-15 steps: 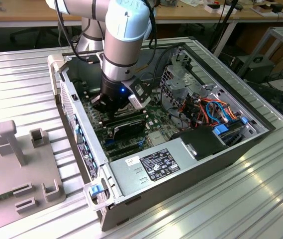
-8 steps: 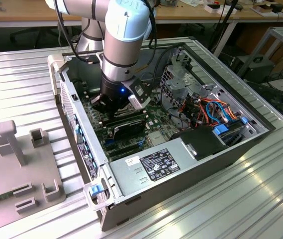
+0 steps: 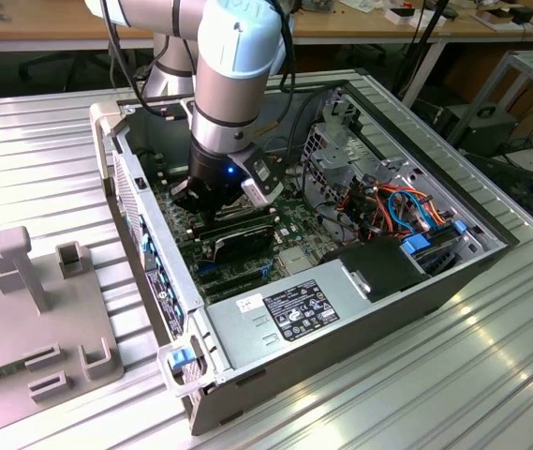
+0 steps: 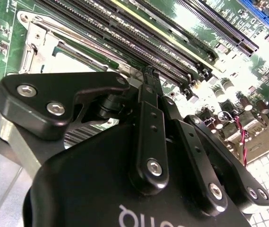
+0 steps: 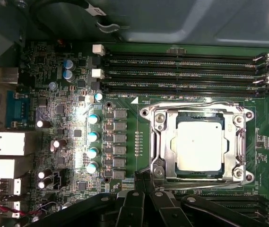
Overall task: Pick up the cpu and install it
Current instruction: 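Install the second cpu locking lever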
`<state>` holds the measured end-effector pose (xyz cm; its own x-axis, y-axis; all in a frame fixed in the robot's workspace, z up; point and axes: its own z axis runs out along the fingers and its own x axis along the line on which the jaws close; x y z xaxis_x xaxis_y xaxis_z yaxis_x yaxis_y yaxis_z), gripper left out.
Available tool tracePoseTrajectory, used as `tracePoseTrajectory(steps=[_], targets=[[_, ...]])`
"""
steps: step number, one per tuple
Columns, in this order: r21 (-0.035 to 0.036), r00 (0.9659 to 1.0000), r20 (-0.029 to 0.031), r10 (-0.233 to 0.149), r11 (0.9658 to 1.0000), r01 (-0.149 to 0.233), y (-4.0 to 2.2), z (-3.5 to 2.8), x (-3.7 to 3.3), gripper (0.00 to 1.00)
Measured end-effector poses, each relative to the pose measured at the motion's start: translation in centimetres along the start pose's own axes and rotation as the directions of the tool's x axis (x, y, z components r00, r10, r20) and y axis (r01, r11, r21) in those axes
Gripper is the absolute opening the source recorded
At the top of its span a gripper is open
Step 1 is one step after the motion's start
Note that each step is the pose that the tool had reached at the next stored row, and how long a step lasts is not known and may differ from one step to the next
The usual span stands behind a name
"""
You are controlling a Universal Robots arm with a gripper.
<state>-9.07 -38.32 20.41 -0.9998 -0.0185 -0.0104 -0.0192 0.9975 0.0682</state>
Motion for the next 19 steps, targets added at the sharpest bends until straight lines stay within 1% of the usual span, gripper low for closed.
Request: tracePoseTrajectory(steps=[6,9,10,13,14,16,18,19], targets=[[0.0024,1.0000,-0.0003,0.000,1.0000,0.000,0.08,-0.96,-0.01,0.11],[0.0025,1.0000,-0.0001,0.000,1.0000,0.000,0.08,-1.01,-0.01,0.11],[0.0029,1.0000,-0.0003,0.000,1.0000,0.000,0.07,-1.02,-0.11,0.11],[0.0027,1.0000,-0.0002,0.000,1.0000,0.000,0.06,-1.01,-0.91,0.11],[0.0026,1.0000,-0.0002,0.000,1.0000,0.000,0.06,-1.00,-1.31,0.11],[0.0027,1.0000,-0.0002,0.000,1.0000,0.000,0.04,-1.00,-1.88,0.11],[0.0026,1.0000,-0.0002,0.000,1.0000,0.000,0.02,-0.99,-2.85,0.11],[0.0027,1.0000,-0.0003,0.000,1.0000,0.000,0.02,-0.99,-3.09,0.11]])
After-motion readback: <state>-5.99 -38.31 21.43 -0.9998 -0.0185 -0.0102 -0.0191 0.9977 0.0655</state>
